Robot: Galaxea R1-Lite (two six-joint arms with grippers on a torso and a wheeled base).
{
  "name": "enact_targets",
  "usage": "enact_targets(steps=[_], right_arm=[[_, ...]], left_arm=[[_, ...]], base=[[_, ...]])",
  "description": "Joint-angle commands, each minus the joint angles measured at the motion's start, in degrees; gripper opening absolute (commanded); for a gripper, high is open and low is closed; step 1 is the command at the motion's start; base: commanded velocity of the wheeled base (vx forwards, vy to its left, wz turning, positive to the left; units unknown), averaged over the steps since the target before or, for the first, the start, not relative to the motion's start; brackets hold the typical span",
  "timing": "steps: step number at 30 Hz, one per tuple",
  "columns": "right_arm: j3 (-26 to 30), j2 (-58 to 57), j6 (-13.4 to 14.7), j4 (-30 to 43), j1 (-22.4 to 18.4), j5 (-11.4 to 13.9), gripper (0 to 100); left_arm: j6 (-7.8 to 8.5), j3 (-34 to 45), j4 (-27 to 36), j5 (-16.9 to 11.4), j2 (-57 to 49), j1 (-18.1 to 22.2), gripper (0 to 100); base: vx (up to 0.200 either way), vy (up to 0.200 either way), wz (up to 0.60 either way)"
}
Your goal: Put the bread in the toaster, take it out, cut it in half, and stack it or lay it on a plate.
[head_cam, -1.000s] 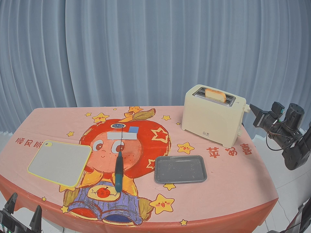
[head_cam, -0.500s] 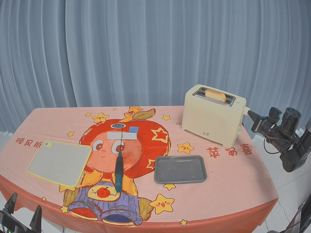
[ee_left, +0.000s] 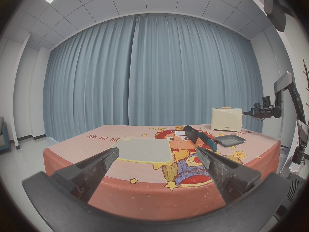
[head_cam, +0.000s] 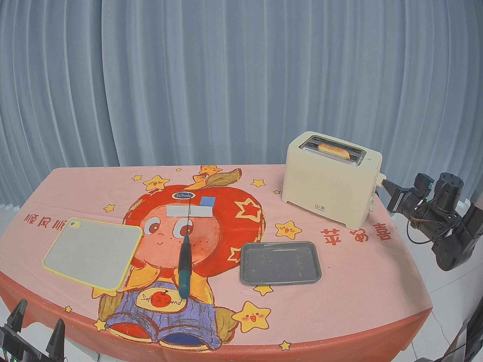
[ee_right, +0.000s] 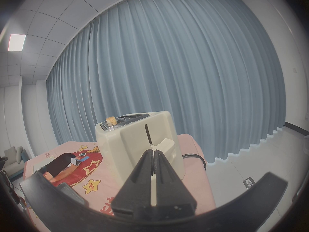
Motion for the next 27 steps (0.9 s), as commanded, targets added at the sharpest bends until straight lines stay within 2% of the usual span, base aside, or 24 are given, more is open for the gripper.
enact_targets(steps=[1,27], right_arm=[[0.8,1.2,-0.2,0.0,-0.1,0.0,0],[1.8,3.3,-0.3,0.0,0.4,0.0,0]], left_arm=[[0.0,1.0,0.0,0.0,0.0,0.0,100],[0.0,1.0,0.0,0.0,0.0,0.0,100]], base=[[0.0,0.0,0.0],[0.0,0.0,0.0]])
